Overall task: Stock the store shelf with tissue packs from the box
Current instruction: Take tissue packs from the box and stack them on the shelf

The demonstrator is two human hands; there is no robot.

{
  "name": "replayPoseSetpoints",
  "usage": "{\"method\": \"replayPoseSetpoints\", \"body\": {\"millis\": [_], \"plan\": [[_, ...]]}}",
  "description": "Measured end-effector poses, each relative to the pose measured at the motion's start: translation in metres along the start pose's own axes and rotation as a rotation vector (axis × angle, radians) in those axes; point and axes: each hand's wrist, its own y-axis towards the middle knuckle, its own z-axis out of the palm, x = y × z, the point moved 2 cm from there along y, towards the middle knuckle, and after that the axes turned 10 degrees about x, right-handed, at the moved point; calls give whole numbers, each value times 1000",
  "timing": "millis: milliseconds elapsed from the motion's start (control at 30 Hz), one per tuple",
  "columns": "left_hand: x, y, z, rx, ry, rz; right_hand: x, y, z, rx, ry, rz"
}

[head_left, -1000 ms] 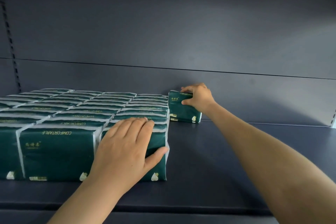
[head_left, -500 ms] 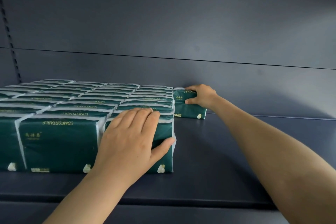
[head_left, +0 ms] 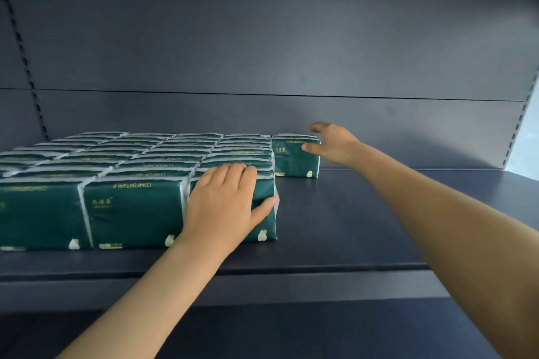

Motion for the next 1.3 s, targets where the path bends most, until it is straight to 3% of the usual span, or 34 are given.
{"method": "replayPoseSetpoints", "body": {"millis": [267,567,733,1000,1300], "plan": [[-1,4,-46,346,-39,20,15,-109,-23,6,-36,17],[-32,-58,-127,337,-31,-61,6,-232,-50,79,-242,49],[-68,-132,-158,400,-88,-143,-7,-304,-38,150,-196,6],[-144,-272,-138,599,-214,-177,-26,-418,68,382,-103,-25],[-198,-418,-19,988,-330,-125,-60,-518,243,735,-147,95]]}}
